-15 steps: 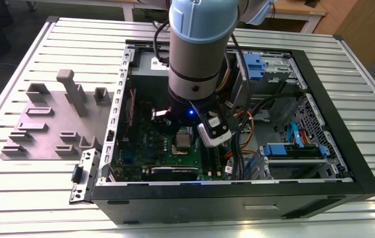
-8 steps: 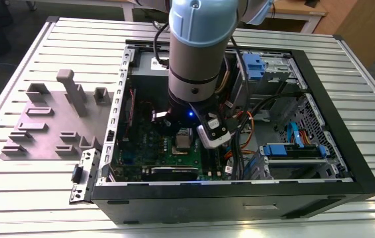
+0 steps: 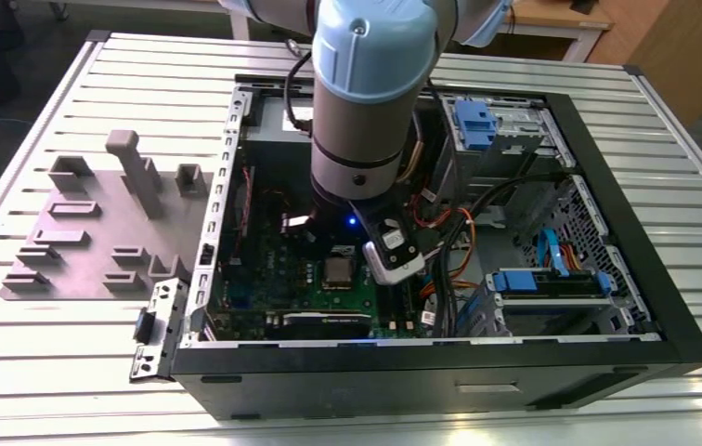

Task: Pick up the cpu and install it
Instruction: 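Place the cpu into insertion slot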

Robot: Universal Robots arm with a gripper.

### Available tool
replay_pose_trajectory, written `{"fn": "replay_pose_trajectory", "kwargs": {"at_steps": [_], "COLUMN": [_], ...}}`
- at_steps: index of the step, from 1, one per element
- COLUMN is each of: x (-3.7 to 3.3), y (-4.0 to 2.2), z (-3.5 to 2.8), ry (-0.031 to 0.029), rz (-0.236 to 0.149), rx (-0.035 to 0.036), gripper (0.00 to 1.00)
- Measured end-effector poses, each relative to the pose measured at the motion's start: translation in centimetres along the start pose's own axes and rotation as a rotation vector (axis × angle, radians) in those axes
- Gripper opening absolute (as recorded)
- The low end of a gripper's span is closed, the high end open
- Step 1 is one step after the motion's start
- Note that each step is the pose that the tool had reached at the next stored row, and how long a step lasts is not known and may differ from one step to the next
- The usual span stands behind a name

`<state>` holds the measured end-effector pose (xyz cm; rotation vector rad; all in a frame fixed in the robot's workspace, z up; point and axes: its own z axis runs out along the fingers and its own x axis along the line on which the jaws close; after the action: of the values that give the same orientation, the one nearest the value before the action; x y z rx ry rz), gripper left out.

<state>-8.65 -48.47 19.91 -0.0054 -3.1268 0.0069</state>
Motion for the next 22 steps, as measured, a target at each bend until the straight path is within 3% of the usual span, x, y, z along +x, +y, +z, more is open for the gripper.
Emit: {"fn": "replay_pose_trajectory", "kwargs": {"at_steps": [11,22], "x": [0.01,0.01], "y": [0.00,0.00], "z": [0.79,0.86], "ry": [0.0012,0.0013], "rz": [0.003,0.003], "rx": [0.0000,-0.0001], "gripper": [0.47,0.47]}}
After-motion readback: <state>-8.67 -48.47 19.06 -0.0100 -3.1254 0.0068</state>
